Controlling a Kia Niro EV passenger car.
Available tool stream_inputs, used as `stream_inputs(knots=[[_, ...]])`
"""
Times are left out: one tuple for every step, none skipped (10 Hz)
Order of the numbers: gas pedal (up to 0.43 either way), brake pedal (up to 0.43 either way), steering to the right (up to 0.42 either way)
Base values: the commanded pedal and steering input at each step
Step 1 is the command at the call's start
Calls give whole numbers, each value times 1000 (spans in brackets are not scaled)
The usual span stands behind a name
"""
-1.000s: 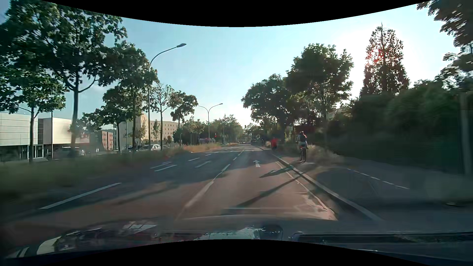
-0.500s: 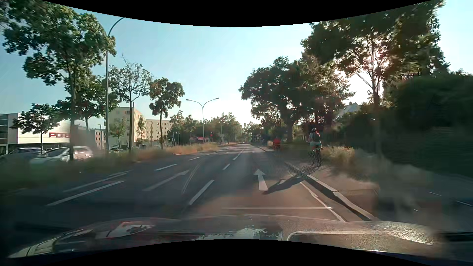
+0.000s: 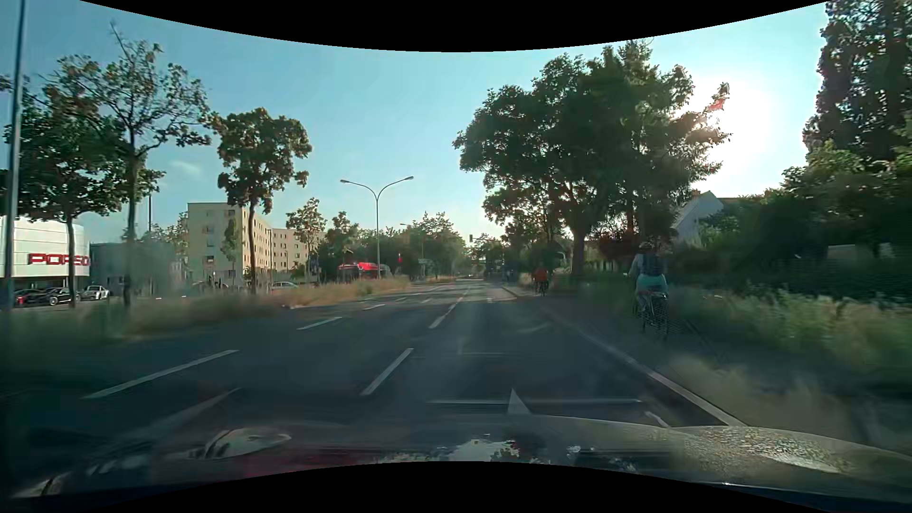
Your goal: Follow the waypoints while adhering to traffic rules and regulations
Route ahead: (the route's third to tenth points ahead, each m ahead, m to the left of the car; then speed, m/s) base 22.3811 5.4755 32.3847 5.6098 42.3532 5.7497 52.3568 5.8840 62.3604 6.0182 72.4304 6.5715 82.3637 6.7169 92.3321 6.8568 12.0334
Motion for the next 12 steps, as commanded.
stream_inputs(knots=[[98,0,-2],[87,0,-2],[87,0,-2],[87,0,-2],[87,0,-2],[87,0,-2],[87,0,-2],[87,0,-2],[87,0,-2],[87,0,-2],[87,0,-2],[87,0,-2]])
